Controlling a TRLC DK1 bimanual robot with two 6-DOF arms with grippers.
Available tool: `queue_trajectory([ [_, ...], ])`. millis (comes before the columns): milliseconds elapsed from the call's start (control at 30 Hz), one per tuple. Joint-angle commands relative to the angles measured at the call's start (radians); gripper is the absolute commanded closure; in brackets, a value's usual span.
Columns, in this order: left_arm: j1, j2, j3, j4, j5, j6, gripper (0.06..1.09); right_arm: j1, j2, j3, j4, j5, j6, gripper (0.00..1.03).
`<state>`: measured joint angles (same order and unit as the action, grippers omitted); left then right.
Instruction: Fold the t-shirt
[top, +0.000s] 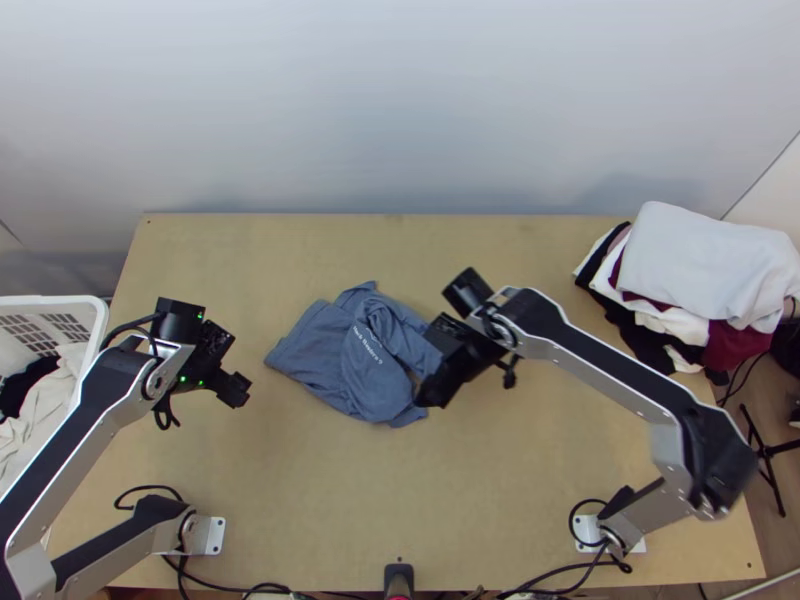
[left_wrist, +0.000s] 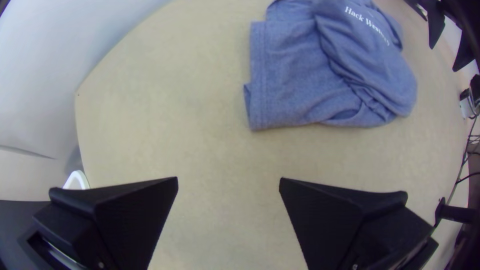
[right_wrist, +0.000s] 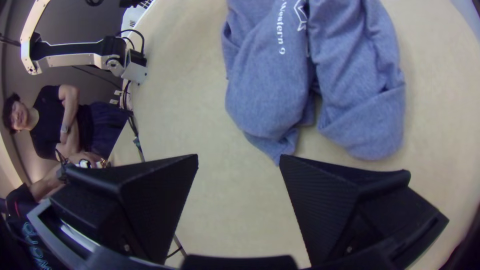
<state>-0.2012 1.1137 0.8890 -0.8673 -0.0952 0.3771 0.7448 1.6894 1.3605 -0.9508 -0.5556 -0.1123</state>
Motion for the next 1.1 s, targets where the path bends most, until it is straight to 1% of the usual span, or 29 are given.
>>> queue_trajectory([
  [0,0.002,-0.012,-0.045,0.014,-0.008,0.006,0.10,0.037,0.122,0.081,0.034,-0.027,0.008,0.28],
  [100,0.002,-0.029,-0.070,0.013,-0.021,0.008,0.10,0.048,0.165,0.081,0.055,-0.029,0.006,0.28],
  [167,0.002,-0.038,-0.076,0.013,-0.023,0.008,0.10,0.057,0.185,0.075,0.075,-0.032,0.005,0.35],
  [200,0.002,-0.040,-0.078,0.014,-0.028,0.008,0.10,0.057,0.190,0.072,0.087,-0.032,0.005,0.37],
  [400,0.006,-0.043,-0.093,0.028,-0.034,0.013,0.10,0.044,0.231,0.065,0.132,-0.020,0.006,0.36],
  [467,0.006,-0.043,-0.101,0.034,-0.035,0.013,0.10,0.044,0.239,0.065,0.144,0.011,0.006,0.35],
  [533,0.006,-0.045,-0.105,0.039,-0.035,0.013,0.10,0.045,0.239,0.065,0.149,0.062,0.008,0.29],
  [567,0.006,-0.048,-0.107,0.039,-0.035,0.013,0.10,0.044,0.239,0.065,0.149,0.085,0.010,0.28],
  [767,0.014,-0.054,-0.113,0.048,-0.035,0.025,0.10,0.037,0.207,0.034,0.165,0.174,0.010,0.28],
  [933,0.014,-0.045,-0.107,0.063,-0.034,0.029,0.10,0.047,0.219,0.032,0.187,0.203,0.013,0.29],
  [967,0.014,-0.043,-0.107,0.063,-0.034,0.029,0.10,0.053,0.222,0.034,0.192,0.203,0.013,0.33],
  [1067,0.014,-0.043,-0.107,0.063,-0.034,0.028,0.10,0.076,0.231,0.029,0.225,0.203,0.013,0.51],
])
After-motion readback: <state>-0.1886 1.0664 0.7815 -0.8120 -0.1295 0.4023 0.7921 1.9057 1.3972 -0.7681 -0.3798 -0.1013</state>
